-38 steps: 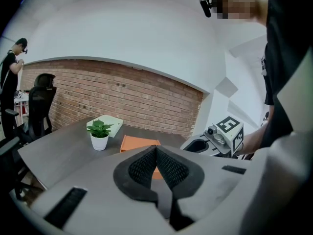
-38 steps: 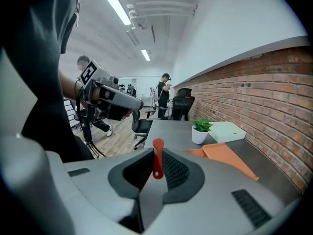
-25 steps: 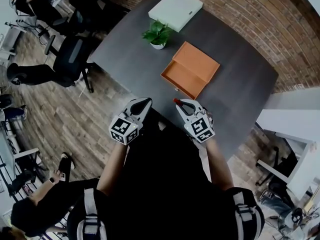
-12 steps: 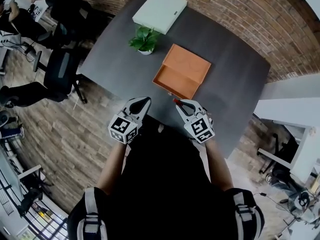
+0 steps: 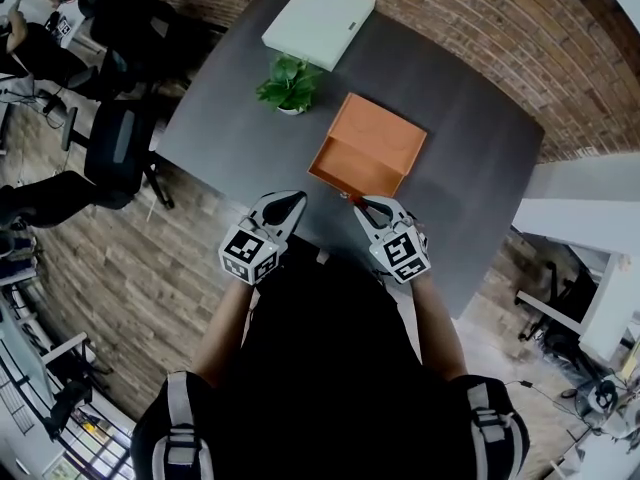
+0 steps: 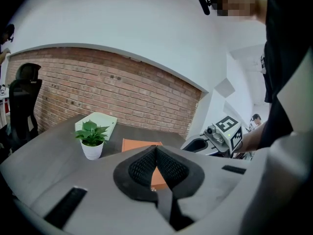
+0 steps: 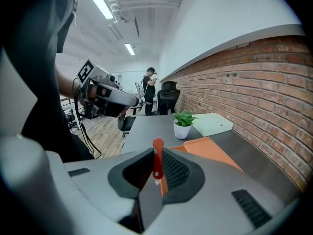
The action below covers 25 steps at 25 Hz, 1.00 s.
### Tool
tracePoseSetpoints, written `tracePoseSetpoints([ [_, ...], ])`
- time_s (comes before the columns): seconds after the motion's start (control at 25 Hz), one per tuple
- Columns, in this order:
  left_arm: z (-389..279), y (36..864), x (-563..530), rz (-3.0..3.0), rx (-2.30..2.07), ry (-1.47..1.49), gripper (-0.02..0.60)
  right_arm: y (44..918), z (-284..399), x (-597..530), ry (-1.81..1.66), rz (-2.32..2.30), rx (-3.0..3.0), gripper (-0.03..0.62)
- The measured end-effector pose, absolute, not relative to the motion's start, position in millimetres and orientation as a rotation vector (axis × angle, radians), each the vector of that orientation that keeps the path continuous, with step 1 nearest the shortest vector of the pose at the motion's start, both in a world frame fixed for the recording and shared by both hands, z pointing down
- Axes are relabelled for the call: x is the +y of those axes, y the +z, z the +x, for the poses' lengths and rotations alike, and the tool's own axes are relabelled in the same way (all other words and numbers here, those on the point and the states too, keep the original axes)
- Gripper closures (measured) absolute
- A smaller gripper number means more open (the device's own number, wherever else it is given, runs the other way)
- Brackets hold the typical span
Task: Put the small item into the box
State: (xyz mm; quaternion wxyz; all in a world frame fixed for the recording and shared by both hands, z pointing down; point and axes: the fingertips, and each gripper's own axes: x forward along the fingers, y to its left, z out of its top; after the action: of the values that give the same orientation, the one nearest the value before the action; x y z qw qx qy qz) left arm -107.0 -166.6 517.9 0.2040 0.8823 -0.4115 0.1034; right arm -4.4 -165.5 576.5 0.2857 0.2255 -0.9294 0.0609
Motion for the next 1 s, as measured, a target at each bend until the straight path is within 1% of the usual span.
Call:
tracePoseSetpoints([
  [1.0, -136.3, 534.3, -221.6, 2.440, -1.048, 0.291, 0.558, 630.8, -24.2, -220.0, 0.212, 0.613, -2.315, 0.528],
])
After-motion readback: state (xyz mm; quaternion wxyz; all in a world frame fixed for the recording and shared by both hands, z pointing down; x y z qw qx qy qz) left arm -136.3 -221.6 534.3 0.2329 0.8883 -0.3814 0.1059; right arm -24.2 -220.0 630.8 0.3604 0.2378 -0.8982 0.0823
